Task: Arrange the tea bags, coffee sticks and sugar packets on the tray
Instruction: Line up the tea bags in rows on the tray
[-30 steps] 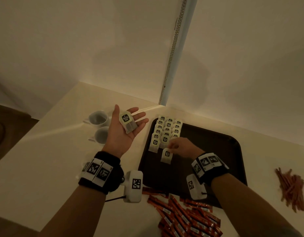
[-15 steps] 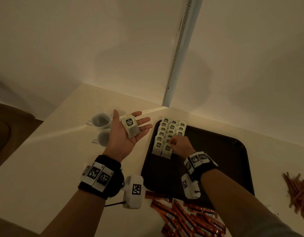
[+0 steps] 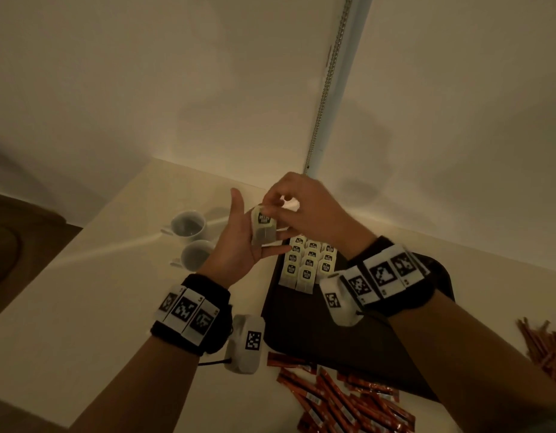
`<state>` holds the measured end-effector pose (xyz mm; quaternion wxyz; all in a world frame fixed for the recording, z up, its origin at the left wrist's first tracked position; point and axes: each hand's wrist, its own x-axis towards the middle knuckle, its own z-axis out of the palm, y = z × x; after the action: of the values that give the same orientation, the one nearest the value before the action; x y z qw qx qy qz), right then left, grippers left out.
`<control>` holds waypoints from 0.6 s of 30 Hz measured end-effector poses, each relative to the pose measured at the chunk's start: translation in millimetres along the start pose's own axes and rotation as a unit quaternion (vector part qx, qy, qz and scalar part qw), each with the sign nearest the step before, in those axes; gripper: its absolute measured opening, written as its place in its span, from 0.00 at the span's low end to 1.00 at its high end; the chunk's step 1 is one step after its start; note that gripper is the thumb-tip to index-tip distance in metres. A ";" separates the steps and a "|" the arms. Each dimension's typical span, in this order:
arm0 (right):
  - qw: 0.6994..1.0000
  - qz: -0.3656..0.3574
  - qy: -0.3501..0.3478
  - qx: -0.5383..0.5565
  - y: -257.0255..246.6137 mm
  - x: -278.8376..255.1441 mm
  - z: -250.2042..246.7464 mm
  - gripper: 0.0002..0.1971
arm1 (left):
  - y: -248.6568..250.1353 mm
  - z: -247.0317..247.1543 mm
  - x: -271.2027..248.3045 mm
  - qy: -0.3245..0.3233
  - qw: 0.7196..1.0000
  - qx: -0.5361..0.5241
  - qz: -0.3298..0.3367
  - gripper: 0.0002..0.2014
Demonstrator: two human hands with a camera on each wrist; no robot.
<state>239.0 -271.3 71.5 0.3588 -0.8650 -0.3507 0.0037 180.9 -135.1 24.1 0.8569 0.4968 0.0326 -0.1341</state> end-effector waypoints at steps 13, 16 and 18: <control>0.998 0.040 0.037 0.037 -44.7 15.5 -51.3 0.04 | 1.8 13.1 -5.8 0.022 0.983 0.006 0.181 0.10; 0.997 0.035 0.060 0.011 -43.7 15.0 -47.7 0.04 | 3.2 13.9 -7.9 0.002 0.983 -0.001 0.184 0.08; 0.997 0.022 0.072 -0.005 -43.5 13.7 -45.1 0.04 | 3.0 14.1 -8.4 -0.009 0.984 -0.001 0.178 0.17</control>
<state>234.6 -269.3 135.4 0.3786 -0.8723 -0.3049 -0.0528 172.5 -144.2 35.3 0.8676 0.4929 -0.0641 0.0155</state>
